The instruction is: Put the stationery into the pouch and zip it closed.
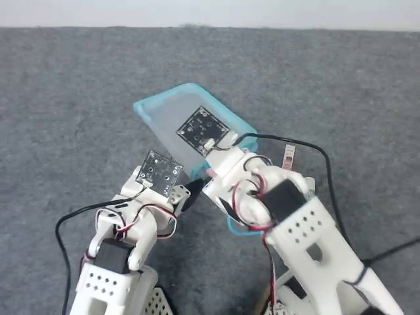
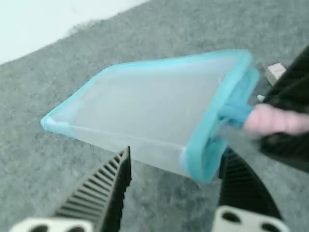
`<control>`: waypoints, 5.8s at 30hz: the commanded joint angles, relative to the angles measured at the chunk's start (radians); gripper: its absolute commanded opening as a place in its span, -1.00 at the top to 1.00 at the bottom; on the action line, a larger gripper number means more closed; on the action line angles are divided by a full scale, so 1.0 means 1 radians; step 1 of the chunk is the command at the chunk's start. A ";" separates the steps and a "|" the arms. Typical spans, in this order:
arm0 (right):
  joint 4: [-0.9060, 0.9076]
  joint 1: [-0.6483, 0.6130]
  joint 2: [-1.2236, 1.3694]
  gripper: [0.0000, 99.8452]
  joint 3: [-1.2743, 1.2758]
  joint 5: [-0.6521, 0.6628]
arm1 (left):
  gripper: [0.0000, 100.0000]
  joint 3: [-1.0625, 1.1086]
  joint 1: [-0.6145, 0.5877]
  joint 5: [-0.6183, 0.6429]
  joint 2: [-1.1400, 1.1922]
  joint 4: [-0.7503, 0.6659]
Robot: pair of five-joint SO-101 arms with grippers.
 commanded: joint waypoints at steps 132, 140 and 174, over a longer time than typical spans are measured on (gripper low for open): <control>0.159 -0.016 -0.050 0.99 -0.160 0.012 | 0.44 -0.002 -0.049 0.054 -0.017 -0.044; 0.088 -0.021 -0.051 0.99 -0.023 0.021 | 0.44 -0.004 -0.109 0.054 -0.017 -0.077; 0.251 -0.226 -0.191 0.99 -0.018 0.158 | 0.72 0.119 -0.112 0.031 -0.020 -0.261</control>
